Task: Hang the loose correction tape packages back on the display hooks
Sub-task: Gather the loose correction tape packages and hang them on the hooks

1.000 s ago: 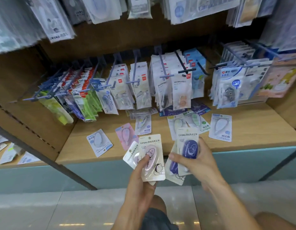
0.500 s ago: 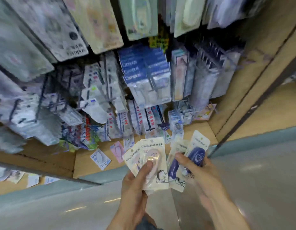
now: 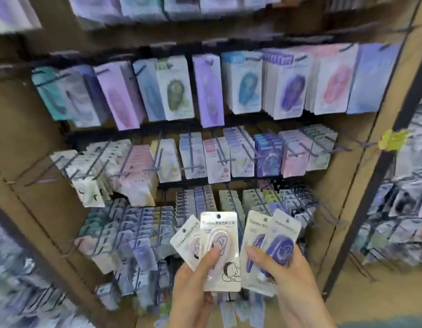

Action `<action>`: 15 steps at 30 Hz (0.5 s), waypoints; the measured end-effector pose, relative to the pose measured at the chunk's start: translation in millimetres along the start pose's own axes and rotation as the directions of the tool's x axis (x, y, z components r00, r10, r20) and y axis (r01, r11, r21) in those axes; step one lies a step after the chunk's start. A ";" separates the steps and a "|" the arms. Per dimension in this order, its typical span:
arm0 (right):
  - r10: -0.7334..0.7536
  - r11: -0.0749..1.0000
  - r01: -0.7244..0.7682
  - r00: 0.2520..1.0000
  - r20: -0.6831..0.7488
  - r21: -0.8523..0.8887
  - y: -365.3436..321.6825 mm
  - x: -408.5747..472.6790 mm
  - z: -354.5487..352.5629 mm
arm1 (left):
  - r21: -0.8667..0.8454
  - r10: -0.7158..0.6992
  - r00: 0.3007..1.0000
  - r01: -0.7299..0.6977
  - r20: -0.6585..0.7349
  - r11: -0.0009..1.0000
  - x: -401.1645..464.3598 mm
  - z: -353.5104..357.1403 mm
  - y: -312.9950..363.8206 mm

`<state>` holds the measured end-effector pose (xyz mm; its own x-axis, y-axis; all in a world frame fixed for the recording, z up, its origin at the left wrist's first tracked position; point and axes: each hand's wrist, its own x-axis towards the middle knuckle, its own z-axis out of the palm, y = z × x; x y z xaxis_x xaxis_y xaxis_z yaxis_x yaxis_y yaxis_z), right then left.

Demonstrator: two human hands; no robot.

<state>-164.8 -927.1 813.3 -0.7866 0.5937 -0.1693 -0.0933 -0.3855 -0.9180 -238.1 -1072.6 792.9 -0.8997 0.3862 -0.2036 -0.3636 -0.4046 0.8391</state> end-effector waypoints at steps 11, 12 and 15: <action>-0.204 0.973 0.211 0.976 0.077 -0.095 -44.0 -4.0 46.6 | 0.005 0.091 0.993 -0.092 0.081 0.996 -21.0 1.7 75.1; -0.199 0.975 0.205 0.977 0.072 -0.089 -42.5 -3.9 49.9 | 0.000 0.087 0.991 -0.087 0.105 0.996 -21.9 1.3 75.5; -0.190 0.979 0.195 0.978 0.082 -0.064 -38.2 -9.6 63.4 | 0.000 0.073 0.985 -0.074 0.159 0.997 -24.2 0.9 74.0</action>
<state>-192.4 -962.9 872.7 -0.8016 0.5966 0.0380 -0.2060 -0.2160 -0.9544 -243.0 -1111.1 860.4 -0.8740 0.4823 -0.0589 -0.2957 -0.4318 0.8521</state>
